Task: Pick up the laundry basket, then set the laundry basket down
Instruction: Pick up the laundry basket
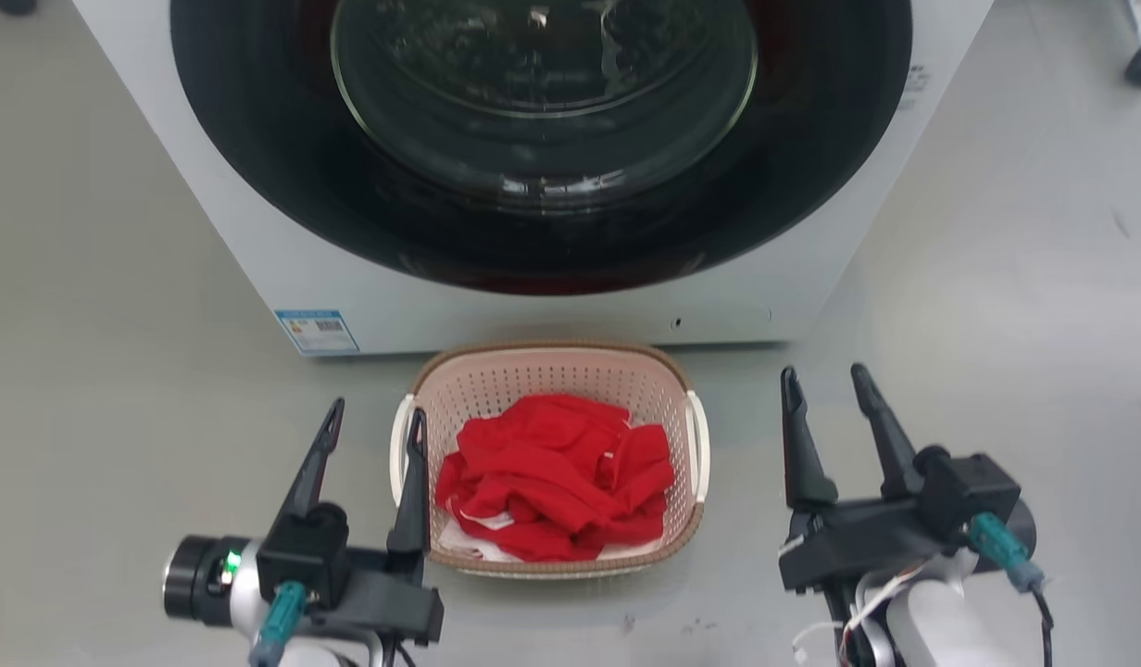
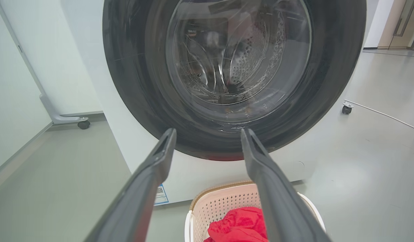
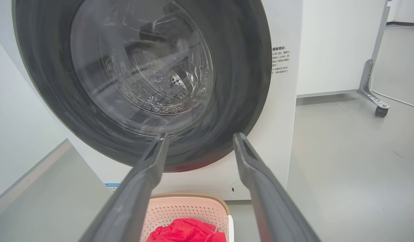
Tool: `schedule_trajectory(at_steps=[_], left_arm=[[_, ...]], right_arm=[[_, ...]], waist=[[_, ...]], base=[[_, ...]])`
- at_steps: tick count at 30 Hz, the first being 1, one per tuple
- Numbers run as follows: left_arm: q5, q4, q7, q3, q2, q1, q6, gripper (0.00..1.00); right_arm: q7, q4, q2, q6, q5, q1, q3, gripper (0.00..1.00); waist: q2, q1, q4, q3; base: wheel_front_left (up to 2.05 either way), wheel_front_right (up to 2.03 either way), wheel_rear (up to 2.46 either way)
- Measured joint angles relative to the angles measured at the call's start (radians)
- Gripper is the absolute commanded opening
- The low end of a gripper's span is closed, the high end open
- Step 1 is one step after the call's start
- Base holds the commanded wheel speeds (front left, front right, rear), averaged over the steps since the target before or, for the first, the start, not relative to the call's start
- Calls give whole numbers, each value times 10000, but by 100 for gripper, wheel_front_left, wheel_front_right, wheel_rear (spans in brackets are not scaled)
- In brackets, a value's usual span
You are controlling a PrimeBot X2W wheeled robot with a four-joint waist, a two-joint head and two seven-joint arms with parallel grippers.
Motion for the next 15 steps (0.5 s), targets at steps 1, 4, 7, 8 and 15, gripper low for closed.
schedule_trajectory(at_steps=[1,4,7,8,15], left_arm=[[-15,56,6,8,-8,-145,0,100],[-127,232,104,40,-63,-610,-2,100],[-232,531,236,67,-130,-1040,-8,100],[-242,650,247,86,-151,-1164,-12,100],[-407,1475,596,276,-242,-2054,-13,100]], right_arm=[[-2,42,-2,2,0,-145,-42,100],[-2,217,-6,65,0,-565,-109,100],[-2,464,-8,104,0,-953,-151,100],[-4,568,-6,107,0,-1083,-155,100],[-27,1346,-13,224,2,-1947,-211,100]], waist=[[0,0,-4,131],[0,1,-15,542],[1,1,-21,964],[0,1,-23,1105],[1,2,-25,2121]], base=[[0,0,0],[0,0,0],[0,0,0],[0,0,0],[0,0,0]])
